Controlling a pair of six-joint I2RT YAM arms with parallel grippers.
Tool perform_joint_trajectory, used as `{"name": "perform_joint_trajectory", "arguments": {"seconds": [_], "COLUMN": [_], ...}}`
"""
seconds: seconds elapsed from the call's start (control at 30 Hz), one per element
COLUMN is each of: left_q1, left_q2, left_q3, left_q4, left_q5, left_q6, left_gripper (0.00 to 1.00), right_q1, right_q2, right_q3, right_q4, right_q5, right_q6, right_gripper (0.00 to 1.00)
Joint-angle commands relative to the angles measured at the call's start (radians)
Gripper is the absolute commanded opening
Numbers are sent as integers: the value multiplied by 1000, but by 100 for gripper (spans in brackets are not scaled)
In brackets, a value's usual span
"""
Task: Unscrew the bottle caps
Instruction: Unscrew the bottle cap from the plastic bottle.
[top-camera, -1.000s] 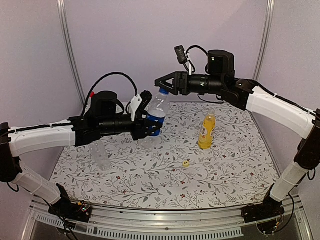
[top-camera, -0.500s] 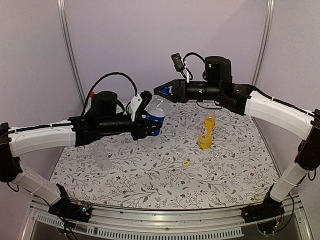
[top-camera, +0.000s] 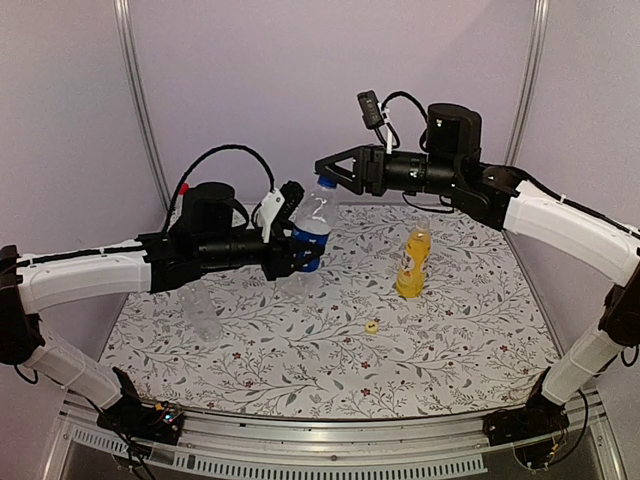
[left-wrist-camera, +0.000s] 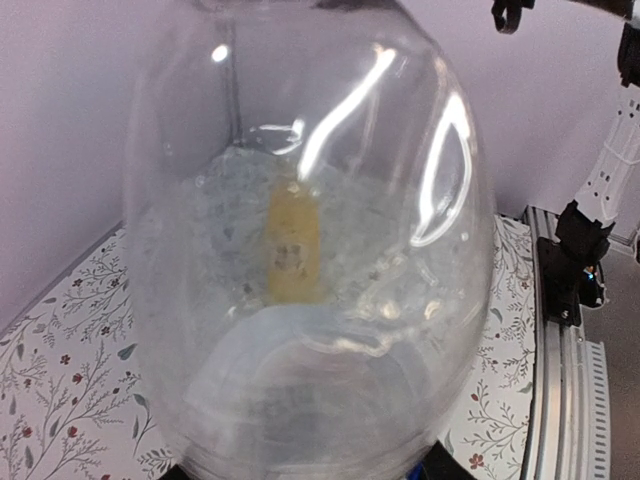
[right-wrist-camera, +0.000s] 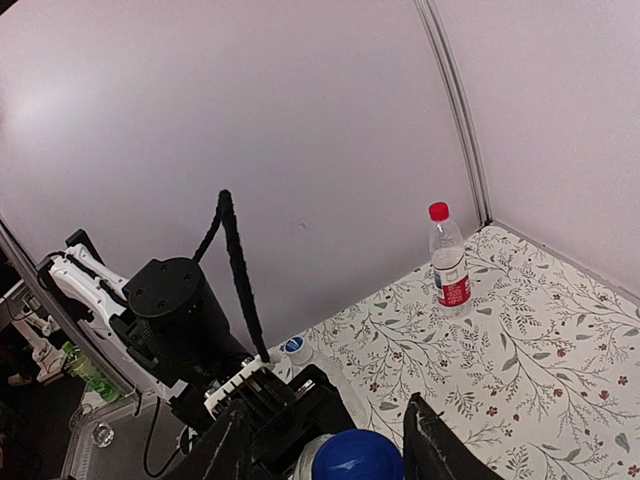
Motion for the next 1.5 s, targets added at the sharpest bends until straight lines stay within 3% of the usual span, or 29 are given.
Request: {"name": "perform_joint_trajectory", "arguments": {"seconds": [0.0, 0.53, 0.83, 1.27, 1.47], "left_q1": [7, 7, 6, 7, 7], "left_q2": [4, -9, -10, -9, -7], "left_q3": [2, 0, 0, -2, -1], "left_q4": [8, 8, 9, 9, 8], "left_q5": [-2, -3, -4, -5, -4], "left_q6": [3, 6, 4, 8, 9], "left_gripper": [41, 41, 41, 41, 41], "right_q1": [4, 4, 1, -19, -19], "right_q2": [-19, 21, 25, 37, 36], "right_q3": [-2, -2, 0, -11, -9], "right_q4": [12, 0, 0, -26, -19], "right_q5": [6, 17, 20, 20, 11], "right_q6": [-10, -5, -6, -2, 3], "right_gripper": [49, 50, 42, 43, 37]}}
